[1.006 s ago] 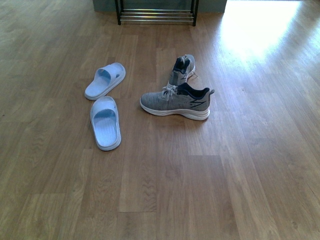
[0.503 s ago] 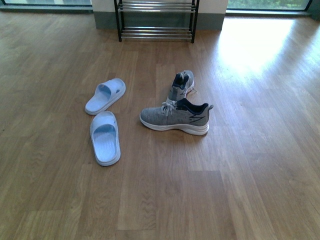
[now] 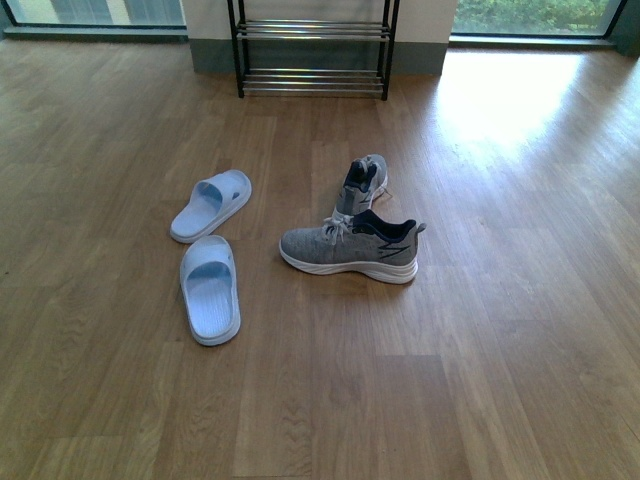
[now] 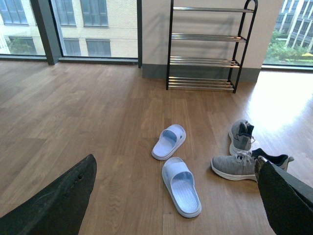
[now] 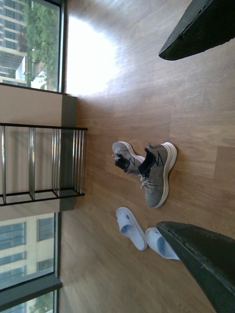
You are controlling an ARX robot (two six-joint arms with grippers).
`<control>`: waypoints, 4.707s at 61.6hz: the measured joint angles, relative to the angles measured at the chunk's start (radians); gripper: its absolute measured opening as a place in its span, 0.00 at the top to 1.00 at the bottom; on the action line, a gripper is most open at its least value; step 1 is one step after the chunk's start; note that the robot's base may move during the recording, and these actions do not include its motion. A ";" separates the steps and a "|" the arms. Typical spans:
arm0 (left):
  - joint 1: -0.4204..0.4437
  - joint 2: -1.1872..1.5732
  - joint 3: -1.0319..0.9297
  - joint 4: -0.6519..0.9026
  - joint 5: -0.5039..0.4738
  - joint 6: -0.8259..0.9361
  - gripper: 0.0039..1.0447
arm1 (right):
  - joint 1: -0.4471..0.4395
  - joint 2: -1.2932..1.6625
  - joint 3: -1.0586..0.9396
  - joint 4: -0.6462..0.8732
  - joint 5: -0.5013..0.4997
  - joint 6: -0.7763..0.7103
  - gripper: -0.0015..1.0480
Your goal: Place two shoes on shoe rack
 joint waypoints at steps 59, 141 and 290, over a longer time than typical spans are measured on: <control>0.000 0.000 0.000 0.000 0.000 0.000 0.09 | 0.000 0.000 0.000 0.000 0.001 0.000 0.09; 0.000 0.000 0.000 0.000 0.000 0.000 0.09 | 0.007 0.133 0.040 -0.057 0.085 -0.018 0.09; 0.000 0.000 0.000 0.000 0.000 0.000 0.09 | -0.288 2.191 0.554 0.649 -0.201 -0.067 0.98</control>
